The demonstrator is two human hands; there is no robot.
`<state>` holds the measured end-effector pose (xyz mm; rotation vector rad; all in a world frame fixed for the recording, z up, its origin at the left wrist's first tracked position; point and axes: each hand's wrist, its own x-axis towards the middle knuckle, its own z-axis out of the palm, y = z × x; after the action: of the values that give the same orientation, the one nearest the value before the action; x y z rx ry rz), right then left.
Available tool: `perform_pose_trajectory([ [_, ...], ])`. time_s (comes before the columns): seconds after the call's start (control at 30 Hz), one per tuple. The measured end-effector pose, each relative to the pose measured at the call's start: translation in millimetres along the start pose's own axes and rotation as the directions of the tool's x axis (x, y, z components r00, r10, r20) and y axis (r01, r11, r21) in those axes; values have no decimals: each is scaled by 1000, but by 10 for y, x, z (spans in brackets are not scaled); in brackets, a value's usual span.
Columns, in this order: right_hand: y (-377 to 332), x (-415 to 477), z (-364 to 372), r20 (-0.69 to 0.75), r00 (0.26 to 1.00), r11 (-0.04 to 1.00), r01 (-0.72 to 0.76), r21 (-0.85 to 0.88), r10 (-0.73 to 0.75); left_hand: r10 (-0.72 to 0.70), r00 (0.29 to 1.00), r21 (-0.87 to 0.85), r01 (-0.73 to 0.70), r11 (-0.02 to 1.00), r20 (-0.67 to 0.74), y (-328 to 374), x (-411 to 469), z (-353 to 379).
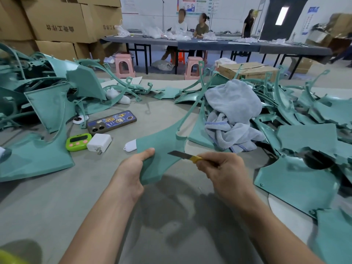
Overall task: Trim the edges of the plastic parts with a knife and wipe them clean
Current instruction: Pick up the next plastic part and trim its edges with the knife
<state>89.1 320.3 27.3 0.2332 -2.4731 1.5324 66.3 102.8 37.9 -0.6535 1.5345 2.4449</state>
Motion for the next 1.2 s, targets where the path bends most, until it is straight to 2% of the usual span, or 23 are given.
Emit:
perform_pose_trajectory([
  [0.1,25,30,-24,-135,989,992,-44,121,60,3,1000,4,-3,1000,-15,24,4,-20],
  [0.17,26,37,-63,-86,995,993,-34,116,44,5,1000,-1,-5,1000,-23,34,7,-37],
  [0.27,16,13,-17,56,998,1000,0,6,-1,-6,1000,0,6,1000,-19,23,0,-16],
  [0.4,45,76,-15,-148,985,985,-66,160,90,2,1000,-7,-2,1000,-15,13,18,-15],
  [0.43,57,85,-35,-148,985,981,-61,182,89,4,1000,-10,-4,1000,-19,13,24,-24],
  [0.5,55,61,-22,-39,998,986,-43,164,50,3,1000,-14,-4,1000,-25,10,34,-31],
  [0.57,39,22,53,45,998,996,-41,73,38,1,1000,-16,-1,1000,-22,-2,39,-21],
  [0.7,38,82,63,-119,986,989,-104,106,117,1,1000,-52,-2,999,-21,-5,57,-26],
  [0.77,22,105,24,-127,979,978,-138,158,159,9,1000,-67,-11,998,-28,3,65,-45],
  [0.87,-44,53,62,11,986,911,-160,380,169,48,998,-63,-51,997,-44,-14,77,-40],
  [0.97,-84,24,127,221,955,739,-292,607,196,102,993,-50,-100,994,52,-49,41,-8],
  [1.07,-63,74,97,184,949,601,-305,739,255,170,960,34,-182,983,221,-90,15,-4],
  [1.2,-30,122,-3,137,956,585,-268,766,259,168,936,158,-224,962,309,-92,28,-48],
])
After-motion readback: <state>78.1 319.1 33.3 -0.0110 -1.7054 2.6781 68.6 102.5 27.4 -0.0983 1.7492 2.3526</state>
